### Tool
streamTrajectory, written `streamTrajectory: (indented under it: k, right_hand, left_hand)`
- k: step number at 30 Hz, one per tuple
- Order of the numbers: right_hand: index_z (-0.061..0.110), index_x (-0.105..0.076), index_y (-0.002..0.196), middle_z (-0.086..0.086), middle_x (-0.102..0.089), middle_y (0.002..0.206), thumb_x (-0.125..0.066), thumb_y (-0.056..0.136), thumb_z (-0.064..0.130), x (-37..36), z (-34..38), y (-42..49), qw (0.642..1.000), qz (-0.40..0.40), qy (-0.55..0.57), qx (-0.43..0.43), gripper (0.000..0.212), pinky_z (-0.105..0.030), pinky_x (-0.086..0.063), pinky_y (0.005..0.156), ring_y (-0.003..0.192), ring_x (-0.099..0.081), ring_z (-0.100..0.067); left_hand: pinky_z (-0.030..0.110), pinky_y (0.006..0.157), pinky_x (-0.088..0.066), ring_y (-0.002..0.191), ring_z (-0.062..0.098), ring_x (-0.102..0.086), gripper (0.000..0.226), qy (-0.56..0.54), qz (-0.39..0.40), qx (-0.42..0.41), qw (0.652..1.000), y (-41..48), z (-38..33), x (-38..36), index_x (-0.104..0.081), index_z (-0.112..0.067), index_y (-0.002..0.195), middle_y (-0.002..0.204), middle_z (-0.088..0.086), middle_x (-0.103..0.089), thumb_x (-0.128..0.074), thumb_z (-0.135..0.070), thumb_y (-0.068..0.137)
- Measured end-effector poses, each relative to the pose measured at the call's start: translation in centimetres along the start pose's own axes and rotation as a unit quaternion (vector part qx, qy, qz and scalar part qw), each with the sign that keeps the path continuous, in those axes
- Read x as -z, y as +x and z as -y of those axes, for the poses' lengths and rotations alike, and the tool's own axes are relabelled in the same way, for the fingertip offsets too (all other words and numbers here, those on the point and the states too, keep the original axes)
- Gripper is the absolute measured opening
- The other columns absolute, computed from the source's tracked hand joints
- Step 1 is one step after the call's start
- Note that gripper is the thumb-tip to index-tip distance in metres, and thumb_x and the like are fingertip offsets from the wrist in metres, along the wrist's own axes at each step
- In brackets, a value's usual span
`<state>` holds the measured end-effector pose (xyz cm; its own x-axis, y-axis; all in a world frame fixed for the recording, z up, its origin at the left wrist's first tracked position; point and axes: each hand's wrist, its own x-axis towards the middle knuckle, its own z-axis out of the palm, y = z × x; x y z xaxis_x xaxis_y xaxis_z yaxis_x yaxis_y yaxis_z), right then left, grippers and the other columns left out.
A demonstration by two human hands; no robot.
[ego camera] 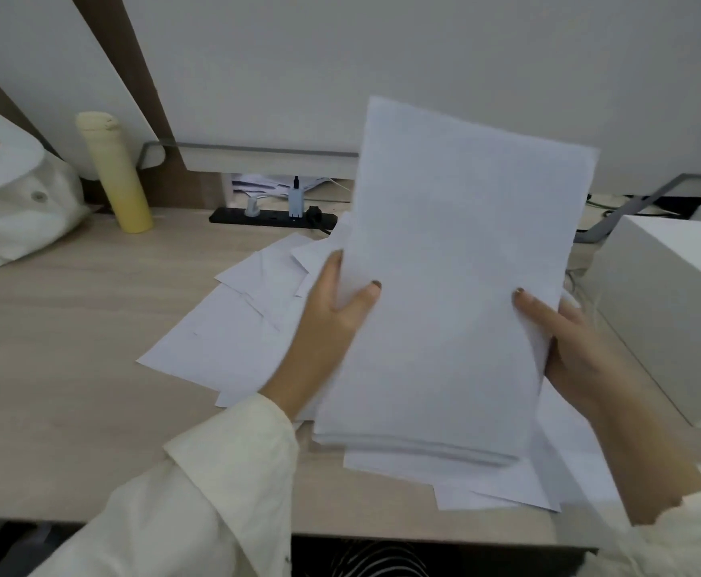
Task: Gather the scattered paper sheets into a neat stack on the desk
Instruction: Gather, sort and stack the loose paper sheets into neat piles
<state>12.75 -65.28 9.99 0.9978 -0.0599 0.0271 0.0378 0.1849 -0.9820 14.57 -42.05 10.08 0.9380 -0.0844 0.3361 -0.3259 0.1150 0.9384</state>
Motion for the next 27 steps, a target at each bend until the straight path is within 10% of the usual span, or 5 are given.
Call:
streamTrajectory:
  k: [10, 18, 27]
  right_hand:
    - [0.025, -0.077, 0.088, 0.003, -0.075, 0.096, -0.085, 0.043, 0.049, -6.2, -2.2, -0.1, 0.998, 0.053, -0.005, 0.026, 0.051, -0.021, -0.055, 0.067, 0.088, -0.071, -0.013]
    - [0.028, -0.073, 0.089, 0.008, -0.075, 0.094, -0.064, 0.071, 0.026, -6.3, -1.5, 0.1, 0.999, 0.025, 0.0, 0.025, 0.02, -0.021, -0.056, 0.068, 0.087, -0.071, -0.01]
    - [0.024, -0.068, 0.098, 0.006, -0.076, 0.093, -0.068, 0.063, 0.045, -10.0, -0.4, 1.4, 0.997, 0.008, -0.071, 0.018, 0.041, -0.029, -0.056, 0.07, 0.085, -0.072, -0.014]
  left_hand:
    - [0.012, 0.07, -0.05, 0.088, -0.002, -0.066, 0.035, 0.017, -0.093, -0.016, 0.995, -0.7, 0.0, 6.0, -0.056, -0.033, 0.105, 0.094, -0.02, -0.071, -0.068, -0.031, 0.072]
    - [0.015, 0.073, -0.053, 0.091, -0.001, -0.066, 0.032, 0.02, -0.087, 0.014, 0.996, -0.3, 0.9, 5.7, -0.055, -0.037, 0.102, 0.097, -0.02, -0.068, -0.072, -0.029, 0.077]
    - [0.014, 0.075, -0.052, 0.09, -0.004, -0.065, 0.022, 0.061, -0.104, 0.043, 0.992, -0.1, 0.5, 8.7, -0.055, -0.032, 0.107, 0.102, -0.018, -0.066, -0.063, -0.028, 0.086]
